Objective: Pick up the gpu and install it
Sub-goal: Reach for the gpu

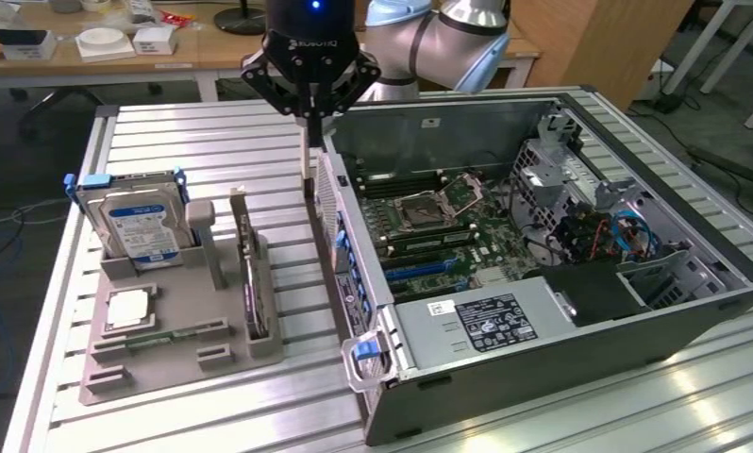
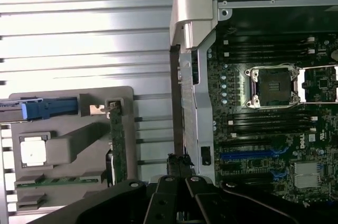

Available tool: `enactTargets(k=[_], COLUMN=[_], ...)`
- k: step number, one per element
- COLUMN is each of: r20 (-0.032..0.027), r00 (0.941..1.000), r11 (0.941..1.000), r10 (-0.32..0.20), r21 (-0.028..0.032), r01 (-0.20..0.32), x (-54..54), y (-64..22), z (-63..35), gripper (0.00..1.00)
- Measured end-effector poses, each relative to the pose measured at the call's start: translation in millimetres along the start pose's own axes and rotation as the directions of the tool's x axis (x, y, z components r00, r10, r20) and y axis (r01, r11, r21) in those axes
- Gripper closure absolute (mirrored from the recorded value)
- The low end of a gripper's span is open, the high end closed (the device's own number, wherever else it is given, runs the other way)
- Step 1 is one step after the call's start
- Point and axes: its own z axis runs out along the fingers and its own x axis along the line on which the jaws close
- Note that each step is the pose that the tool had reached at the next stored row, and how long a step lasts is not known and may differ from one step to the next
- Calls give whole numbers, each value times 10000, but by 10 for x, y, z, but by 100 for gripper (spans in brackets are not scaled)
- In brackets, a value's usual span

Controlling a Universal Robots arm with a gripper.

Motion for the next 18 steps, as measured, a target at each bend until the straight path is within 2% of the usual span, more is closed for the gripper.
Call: enactTargets(k=[18], r20=[0], r00=[10000], r11=[10000], r10=[0], r21=[0], r01=[0], x=[197], y=[-19], z=[-5], gripper=[90])
